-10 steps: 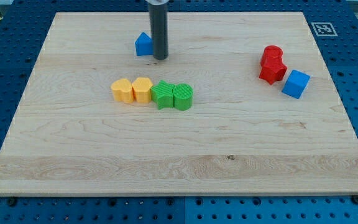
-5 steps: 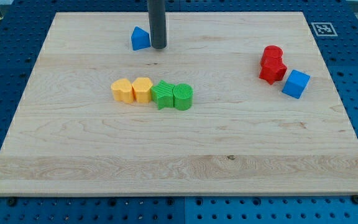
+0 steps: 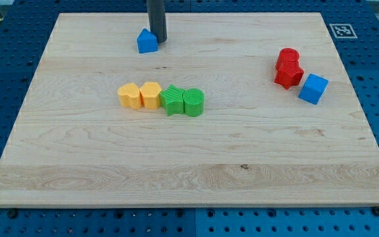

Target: Slide the triangle vertically above the yellow heart

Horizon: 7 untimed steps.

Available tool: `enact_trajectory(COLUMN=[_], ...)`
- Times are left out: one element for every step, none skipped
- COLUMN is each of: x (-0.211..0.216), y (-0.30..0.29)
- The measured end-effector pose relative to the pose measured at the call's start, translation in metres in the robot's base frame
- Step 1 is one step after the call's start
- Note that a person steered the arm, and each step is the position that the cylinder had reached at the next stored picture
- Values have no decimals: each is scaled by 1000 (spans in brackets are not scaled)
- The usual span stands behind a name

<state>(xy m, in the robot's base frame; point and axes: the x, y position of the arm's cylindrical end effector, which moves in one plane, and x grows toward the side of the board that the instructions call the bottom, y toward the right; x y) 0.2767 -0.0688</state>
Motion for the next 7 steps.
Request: enact_trajectory(x=[0, -2, -2, -2, -6, -11, -12], y=[-4, -14, -20, -20, -20, -40, -24])
